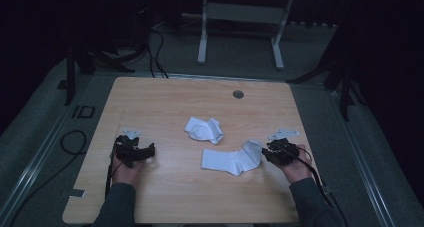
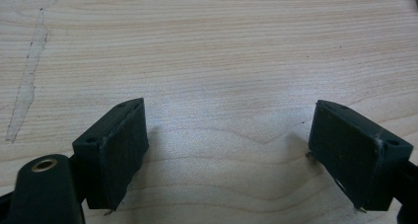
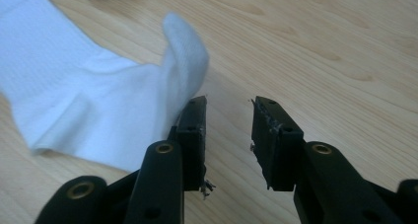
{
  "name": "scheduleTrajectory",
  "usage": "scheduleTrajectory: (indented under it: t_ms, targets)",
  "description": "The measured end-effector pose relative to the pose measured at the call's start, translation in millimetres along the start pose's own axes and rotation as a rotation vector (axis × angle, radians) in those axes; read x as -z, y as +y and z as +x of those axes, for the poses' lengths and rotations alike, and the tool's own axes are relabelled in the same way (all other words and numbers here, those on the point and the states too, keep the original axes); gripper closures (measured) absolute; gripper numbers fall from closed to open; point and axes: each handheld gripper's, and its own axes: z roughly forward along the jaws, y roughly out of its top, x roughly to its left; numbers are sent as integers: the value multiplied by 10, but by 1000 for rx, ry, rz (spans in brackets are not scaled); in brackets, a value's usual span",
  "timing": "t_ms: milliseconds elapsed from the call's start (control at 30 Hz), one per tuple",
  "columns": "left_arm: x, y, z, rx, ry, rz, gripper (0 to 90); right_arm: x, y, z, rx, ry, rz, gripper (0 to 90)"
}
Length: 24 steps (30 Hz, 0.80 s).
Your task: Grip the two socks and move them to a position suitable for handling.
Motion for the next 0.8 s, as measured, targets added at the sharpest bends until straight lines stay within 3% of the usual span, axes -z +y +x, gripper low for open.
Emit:
scheduleTrajectory:
  t_ms: [500, 600, 800]
  targets:
    - [0, 0, 0, 0, 0, 0, 151, 182, -25, -137, -36, -51, -38, 643]
    - [0, 0, 0, 0, 0, 0, 151, 158, -19, -110, -18, -32, -34, 690]
    - [0, 0, 0, 0, 0, 0, 151, -32, -38, 21, 50, 12, 31, 857]
